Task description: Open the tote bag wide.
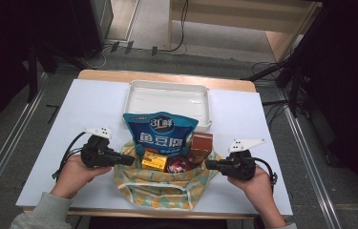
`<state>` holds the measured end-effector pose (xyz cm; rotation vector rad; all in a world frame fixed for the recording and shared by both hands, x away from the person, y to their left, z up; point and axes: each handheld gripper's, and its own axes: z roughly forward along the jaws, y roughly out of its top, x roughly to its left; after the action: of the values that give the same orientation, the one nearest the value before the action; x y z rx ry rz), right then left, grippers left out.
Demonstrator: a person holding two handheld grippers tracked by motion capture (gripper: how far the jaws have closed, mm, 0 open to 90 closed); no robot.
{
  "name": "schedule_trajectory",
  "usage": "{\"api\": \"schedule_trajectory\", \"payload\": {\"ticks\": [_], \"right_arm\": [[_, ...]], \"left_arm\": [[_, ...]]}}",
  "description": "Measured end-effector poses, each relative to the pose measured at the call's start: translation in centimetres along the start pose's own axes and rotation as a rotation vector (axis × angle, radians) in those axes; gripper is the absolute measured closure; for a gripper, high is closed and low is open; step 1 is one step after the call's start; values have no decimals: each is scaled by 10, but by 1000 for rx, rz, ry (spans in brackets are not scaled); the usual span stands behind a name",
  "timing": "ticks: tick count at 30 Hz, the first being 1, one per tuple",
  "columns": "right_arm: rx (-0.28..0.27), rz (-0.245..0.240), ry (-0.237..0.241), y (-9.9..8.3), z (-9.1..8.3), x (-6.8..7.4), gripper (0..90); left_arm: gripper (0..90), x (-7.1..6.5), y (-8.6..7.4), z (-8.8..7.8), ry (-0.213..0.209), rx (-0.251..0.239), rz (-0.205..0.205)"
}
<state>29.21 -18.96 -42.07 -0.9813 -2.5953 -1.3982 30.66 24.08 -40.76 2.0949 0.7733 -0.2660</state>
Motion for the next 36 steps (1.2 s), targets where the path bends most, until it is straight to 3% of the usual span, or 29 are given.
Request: {"api": "schedule_trajectory", "payload": {"ticks": [13, 17, 26, 32, 36], "right_arm": [[33, -51, 33, 4, 23, 17, 900], [32, -70, 29, 7, 28, 21, 900], [17, -79, 22, 8, 35, 21, 900], [-5, -106, 25, 0, 38, 23, 900], [-1, -96, 33, -6, 41, 18, 900]], "left_arm": [[900, -7, -11, 10, -3, 1, 10], [900, -10, -14, 17, -10, 28, 12], [900, -8, -19, 26, -36, 24, -12], [890, 2, -31, 38, -26, 39, -9], [890, 6, -32, 38, -49, 17, -25]]}}
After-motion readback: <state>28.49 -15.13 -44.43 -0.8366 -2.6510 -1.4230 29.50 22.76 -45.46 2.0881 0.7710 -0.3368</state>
